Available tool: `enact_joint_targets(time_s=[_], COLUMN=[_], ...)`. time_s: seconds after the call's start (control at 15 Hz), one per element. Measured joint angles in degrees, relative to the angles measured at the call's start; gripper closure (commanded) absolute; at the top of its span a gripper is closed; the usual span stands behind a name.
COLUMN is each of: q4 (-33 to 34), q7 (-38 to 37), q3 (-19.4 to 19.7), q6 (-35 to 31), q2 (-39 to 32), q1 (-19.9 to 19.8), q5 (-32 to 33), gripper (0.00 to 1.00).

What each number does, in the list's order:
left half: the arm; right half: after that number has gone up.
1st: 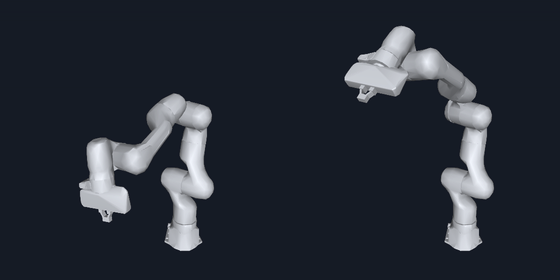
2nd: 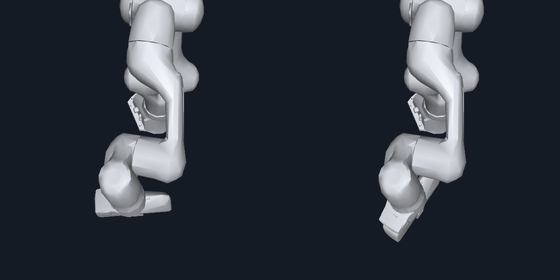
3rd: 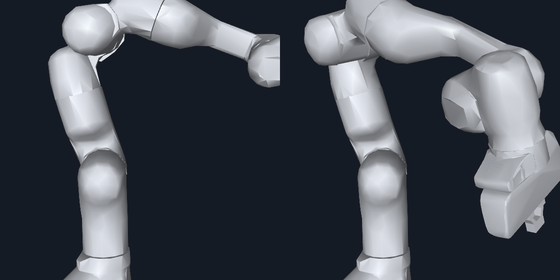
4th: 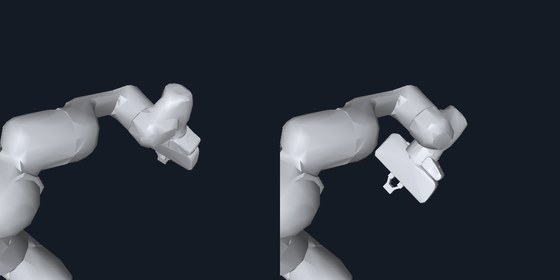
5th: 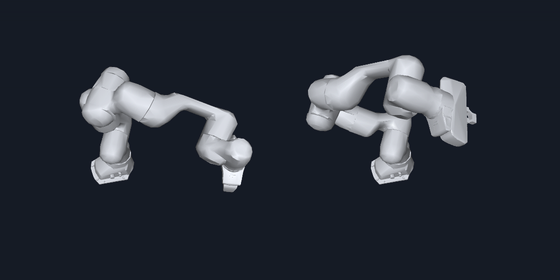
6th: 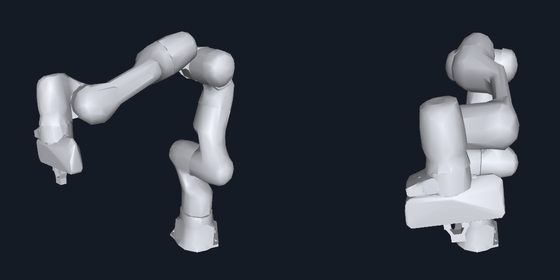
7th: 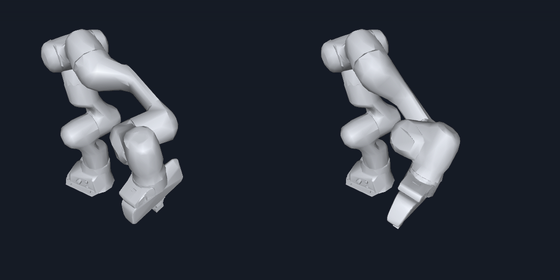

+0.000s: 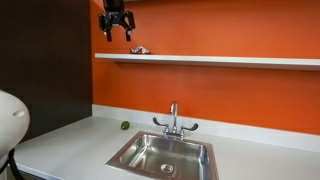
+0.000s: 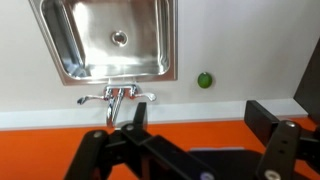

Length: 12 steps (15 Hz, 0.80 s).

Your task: Pick up the pack of snacks and put it on the shelf

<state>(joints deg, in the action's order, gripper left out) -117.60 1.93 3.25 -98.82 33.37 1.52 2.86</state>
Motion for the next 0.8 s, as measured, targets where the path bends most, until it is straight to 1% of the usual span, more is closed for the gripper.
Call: enact_joint_targets(time_s=[0.2,0.4,0.6,0.8], q4=[-8.8,-16.6,-23.8,-29.9], q7=[2.4,5.2,7.3,8.7], q3=[2.5,4.7,6.8,8.9], q6=[0.5,-0.1,-1.9,-5.6], q2=[4.5,7.4,8.9,8.9], q1=[-1.0,-1.9,-2.9,-4.2], q5=[0.0,0.2,1.0,2.3], gripper=[0.00,0.00,0.00,0.00])
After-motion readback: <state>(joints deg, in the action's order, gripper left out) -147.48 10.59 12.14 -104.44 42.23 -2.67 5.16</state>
